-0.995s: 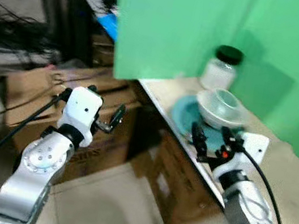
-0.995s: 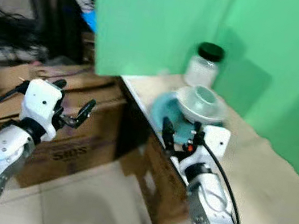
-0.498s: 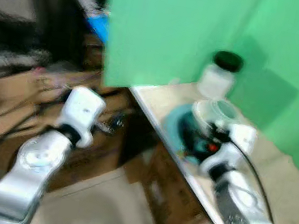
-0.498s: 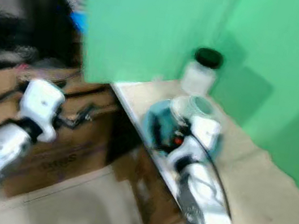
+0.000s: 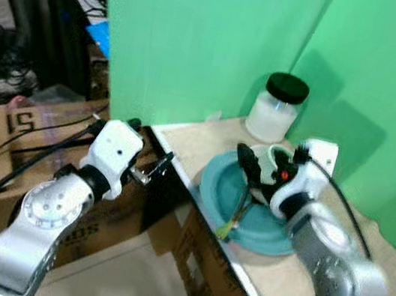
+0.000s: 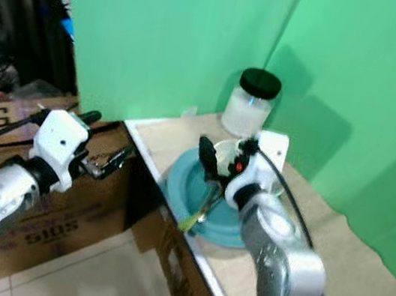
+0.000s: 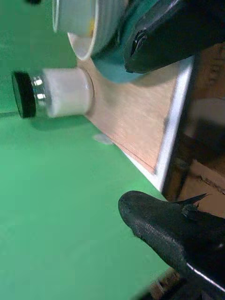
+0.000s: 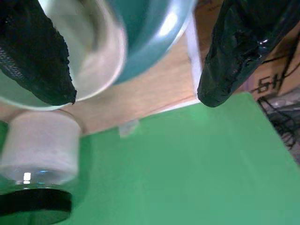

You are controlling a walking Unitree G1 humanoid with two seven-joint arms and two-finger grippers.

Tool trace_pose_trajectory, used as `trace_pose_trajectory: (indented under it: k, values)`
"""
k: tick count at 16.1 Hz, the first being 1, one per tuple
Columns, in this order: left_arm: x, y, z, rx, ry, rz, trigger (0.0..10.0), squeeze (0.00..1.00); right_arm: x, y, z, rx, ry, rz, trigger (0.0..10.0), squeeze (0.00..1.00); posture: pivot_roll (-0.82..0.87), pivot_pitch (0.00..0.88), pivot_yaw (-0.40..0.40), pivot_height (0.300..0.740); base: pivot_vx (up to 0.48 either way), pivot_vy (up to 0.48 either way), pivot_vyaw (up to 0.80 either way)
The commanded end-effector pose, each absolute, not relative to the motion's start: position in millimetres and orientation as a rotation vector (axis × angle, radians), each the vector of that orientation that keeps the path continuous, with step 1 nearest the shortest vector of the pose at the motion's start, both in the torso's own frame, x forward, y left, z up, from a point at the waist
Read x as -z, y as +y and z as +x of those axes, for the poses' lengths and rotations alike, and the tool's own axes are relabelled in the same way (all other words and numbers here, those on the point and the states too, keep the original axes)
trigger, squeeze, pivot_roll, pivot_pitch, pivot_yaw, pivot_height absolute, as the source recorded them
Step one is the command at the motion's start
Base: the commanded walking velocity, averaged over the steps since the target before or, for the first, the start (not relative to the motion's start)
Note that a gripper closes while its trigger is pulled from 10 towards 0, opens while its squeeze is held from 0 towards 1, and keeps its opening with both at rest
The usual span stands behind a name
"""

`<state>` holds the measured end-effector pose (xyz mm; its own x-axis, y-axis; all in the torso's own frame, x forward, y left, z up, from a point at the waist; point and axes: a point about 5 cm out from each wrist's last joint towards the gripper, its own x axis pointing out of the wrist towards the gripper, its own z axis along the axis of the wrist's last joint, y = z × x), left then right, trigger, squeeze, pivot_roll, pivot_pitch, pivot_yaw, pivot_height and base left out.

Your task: Setting the table

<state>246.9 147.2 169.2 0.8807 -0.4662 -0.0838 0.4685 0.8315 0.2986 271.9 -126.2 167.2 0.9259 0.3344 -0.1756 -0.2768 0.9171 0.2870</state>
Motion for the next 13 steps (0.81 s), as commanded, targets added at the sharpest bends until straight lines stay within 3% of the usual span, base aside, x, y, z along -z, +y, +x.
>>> trace_pose_trajectory:
  k: [1, 8, 13]
  values:
    - [-171, 137, 244, 0.582, 0.010, 0.305, 10.0, 1.00, -165, -138, 271, -0.266, 0.303, 0.238, 10.0, 0.00, 0.13, 0.000, -0.080, 0.740, 0.000, 0.000, 0.00]
    - [-170, 130, 225, 0.867, 0.103, 0.258, 10.0, 1.00, -179, -148, 284, -0.152, 0.521, 0.235, 10.0, 0.00, 0.13, 0.000, -0.109, 0.740, 0.000, 0.000, 0.00]
    - [-166, 127, 218, 0.964, 0.170, 0.218, 10.0, 1.00, -167, -131, 289, -0.163, 0.664, 0.341, 10.0, 0.00, 0.13, 0.000, -0.110, 0.740, 0.000, 0.000, 0.00]
